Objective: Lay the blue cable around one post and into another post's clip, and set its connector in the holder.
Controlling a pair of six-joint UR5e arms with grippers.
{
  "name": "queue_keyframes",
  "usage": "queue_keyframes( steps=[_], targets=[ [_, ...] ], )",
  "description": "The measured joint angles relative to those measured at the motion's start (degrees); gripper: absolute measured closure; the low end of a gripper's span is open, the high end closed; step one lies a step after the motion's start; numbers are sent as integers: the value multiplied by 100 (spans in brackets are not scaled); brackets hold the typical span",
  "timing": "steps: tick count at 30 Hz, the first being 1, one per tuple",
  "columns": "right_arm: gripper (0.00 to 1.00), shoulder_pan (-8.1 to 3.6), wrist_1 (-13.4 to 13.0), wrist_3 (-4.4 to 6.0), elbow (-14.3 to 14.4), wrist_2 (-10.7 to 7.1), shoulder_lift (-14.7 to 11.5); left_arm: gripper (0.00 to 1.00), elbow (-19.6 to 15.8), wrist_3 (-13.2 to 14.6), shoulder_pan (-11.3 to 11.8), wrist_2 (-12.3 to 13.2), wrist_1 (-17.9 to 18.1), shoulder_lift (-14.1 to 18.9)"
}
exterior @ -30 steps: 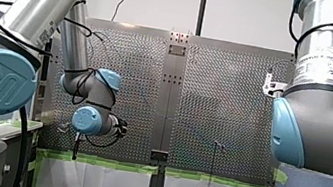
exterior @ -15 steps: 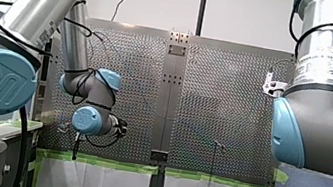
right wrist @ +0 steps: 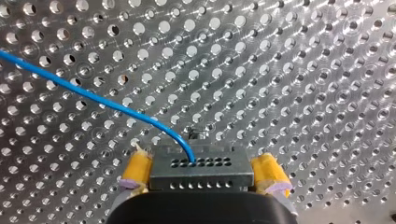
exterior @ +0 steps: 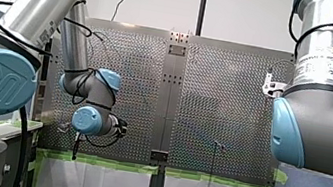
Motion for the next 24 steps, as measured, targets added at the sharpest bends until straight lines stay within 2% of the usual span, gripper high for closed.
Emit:
queue_keyframes(
  steps=[19, 24],
  targets=[
    [0, 5, 3, -5, 2, 12, 1, 0, 0, 0, -1, -4, -3, -1],
    [0, 5, 14, 8, 1, 93, 1, 0, 0, 0, -2, -7, -3, -1]
  ],
)
